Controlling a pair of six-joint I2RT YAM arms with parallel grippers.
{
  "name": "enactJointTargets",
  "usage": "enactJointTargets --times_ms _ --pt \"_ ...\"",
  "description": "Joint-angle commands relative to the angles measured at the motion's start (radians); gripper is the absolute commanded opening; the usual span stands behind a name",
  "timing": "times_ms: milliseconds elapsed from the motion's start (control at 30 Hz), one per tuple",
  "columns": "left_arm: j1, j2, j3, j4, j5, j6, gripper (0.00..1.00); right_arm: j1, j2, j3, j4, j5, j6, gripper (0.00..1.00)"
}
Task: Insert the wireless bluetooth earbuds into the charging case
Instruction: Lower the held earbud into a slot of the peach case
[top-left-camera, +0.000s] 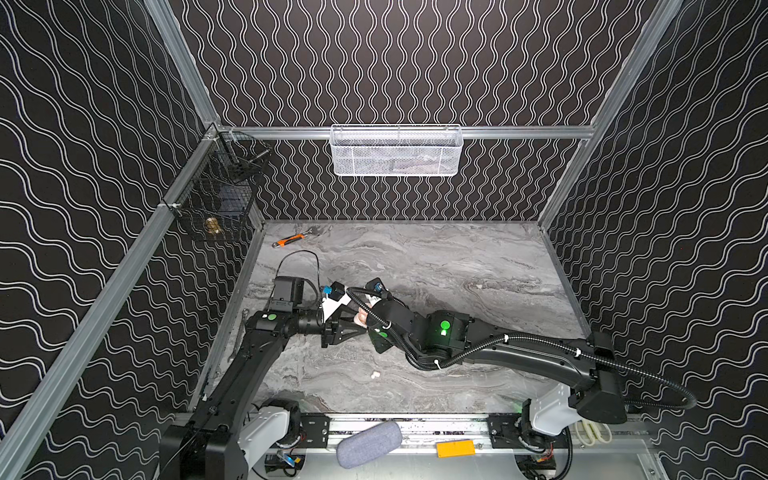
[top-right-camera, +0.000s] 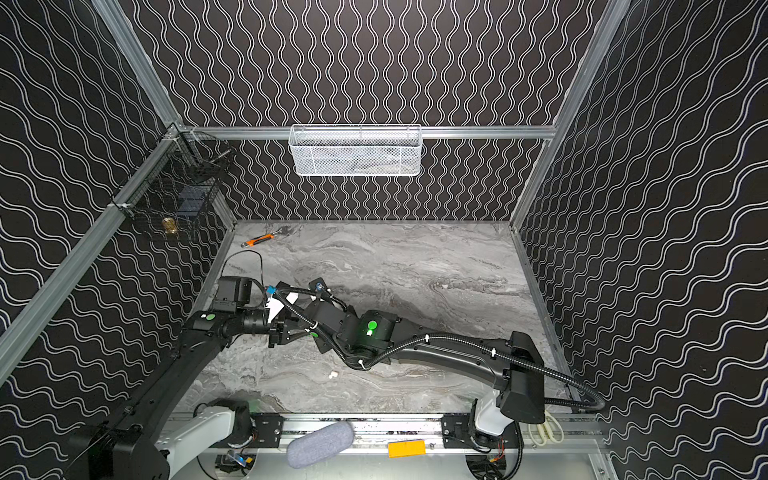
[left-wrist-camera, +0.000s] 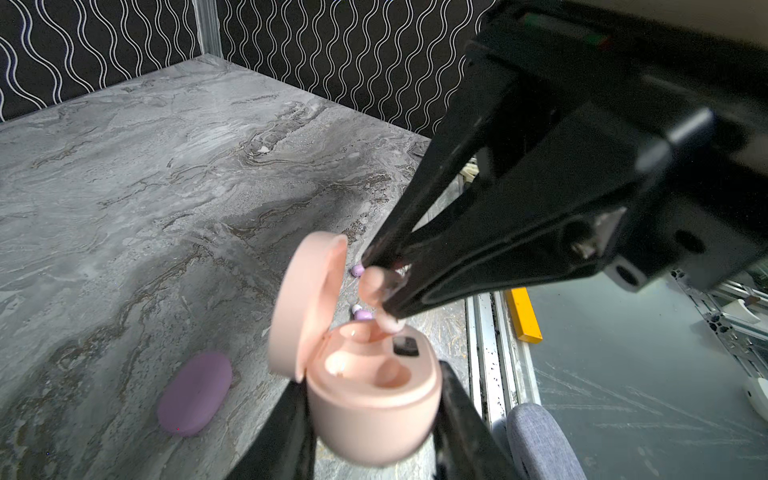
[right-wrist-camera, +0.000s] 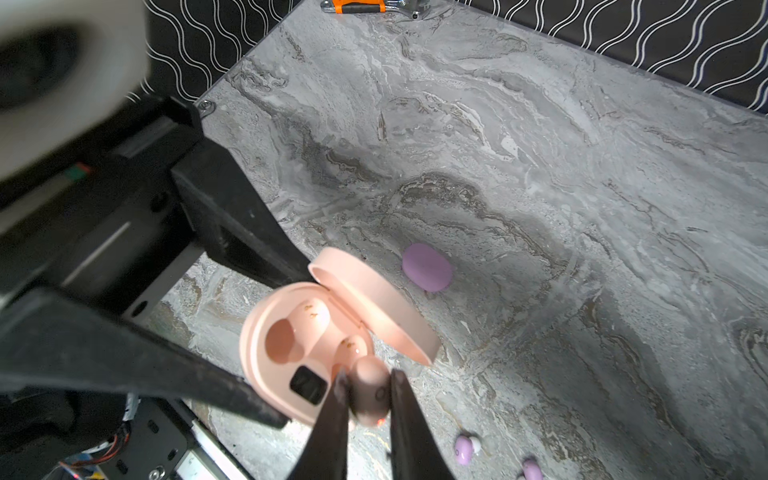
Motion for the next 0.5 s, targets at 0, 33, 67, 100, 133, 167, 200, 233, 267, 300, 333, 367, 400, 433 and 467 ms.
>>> enactJointTargets --times_ms 0,33,67,100,133,167,200,233,267,300,333,367,400,433,467 --pt "0.002 -0.004 0.001 0.02 0.021 -0.007 0.04 -0.008 -0.012 -0.01 0.047 -0.032 0.022 0.19" --pt "0.002 -0.005 0.002 0.018 0.021 -0.008 0.03 -0.009 -0.013 -0.01 0.048 -0.032 0.022 0.19" --pt "0.003 -0.005 0.001 0.018 0.022 -0.007 0.03 -0.011 -0.012 -0.012 0.047 -0.032 0.024 0.19" --pt "0.002 -0.006 0.0 0.018 0.021 -0.008 0.03 -0.013 -0.011 -0.013 0.049 -0.034 0.024 0.19" --pt "0.002 -0.007 0.001 0.018 0.022 -0.007 0.03 -0.014 -0.011 -0.014 0.048 -0.034 0.024 0.19" --pt "0.002 -0.007 0.0 0.018 0.022 -0.009 0.04 -0.014 -0.01 -0.014 0.049 -0.034 0.024 0.19" --pt "0.002 -0.009 0.0 0.018 0.022 -0.008 0.03 -0.016 -0.01 -0.014 0.048 -0.035 0.024 0.19" --pt "0.003 -0.008 0.0 0.018 0.023 -0.009 0.03 -0.015 -0.01 -0.014 0.048 -0.035 0.024 0.19" --pt "0.002 -0.009 0.0 0.018 0.024 -0.008 0.03 -0.017 -0.01 -0.015 0.051 -0.036 0.023 0.19" --pt "0.003 -0.009 0.0 0.018 0.024 -0.008 0.03 -0.019 -0.01 -0.016 0.052 -0.038 0.024 0.19" --pt "0.002 -0.009 0.0 0.018 0.024 -0.008 0.03 -0.019 -0.009 -0.016 0.055 -0.041 0.024 0.19" --pt "0.003 -0.008 0.0 0.018 0.023 -0.008 0.03 -0.021 -0.009 -0.017 0.058 -0.044 0.022 0.19" --pt "0.002 -0.008 0.0 0.018 0.022 -0.006 0.03 -0.021 -0.009 -0.016 0.06 -0.05 0.022 0.19" --pt "0.002 -0.01 0.0 0.018 0.021 -0.006 0.03 -0.021 -0.008 -0.017 0.063 -0.057 0.022 0.19" --pt "0.003 -0.009 0.0 0.018 0.021 -0.006 0.03 -0.021 -0.008 -0.017 0.065 -0.065 0.024 0.19"
